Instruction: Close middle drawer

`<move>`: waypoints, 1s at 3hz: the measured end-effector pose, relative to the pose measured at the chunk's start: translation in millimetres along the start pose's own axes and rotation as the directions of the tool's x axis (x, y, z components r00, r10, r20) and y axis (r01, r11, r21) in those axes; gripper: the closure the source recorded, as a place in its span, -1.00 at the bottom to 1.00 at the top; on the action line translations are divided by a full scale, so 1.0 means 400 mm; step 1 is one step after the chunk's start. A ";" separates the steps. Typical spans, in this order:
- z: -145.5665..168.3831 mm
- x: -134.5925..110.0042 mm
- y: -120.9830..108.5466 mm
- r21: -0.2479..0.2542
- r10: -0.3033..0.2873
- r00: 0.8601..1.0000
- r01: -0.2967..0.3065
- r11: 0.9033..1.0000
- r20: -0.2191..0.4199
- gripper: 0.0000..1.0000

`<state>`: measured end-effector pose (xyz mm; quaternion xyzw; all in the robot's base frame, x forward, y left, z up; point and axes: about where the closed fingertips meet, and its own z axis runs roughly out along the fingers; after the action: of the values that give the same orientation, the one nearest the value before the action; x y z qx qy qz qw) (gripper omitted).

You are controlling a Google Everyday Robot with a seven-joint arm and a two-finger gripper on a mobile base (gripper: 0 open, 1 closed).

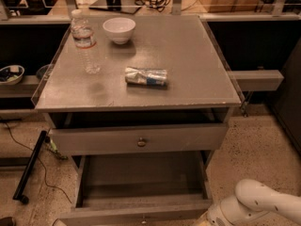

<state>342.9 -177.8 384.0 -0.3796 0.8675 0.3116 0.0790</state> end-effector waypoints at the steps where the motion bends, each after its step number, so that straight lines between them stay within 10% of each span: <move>1: 0.012 -0.025 0.014 -0.021 -0.016 1.000 0.016 1.000 0.017 1.00; 3: 0.031 -0.009 0.007 -0.039 0.015 1.000 -0.015 0.999 0.013 1.00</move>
Offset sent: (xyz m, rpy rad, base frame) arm 0.0714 0.0527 0.0295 0.1575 -0.0477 0.0257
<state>342.1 -166.6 376.7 -0.3726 0.8635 0.3315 0.0749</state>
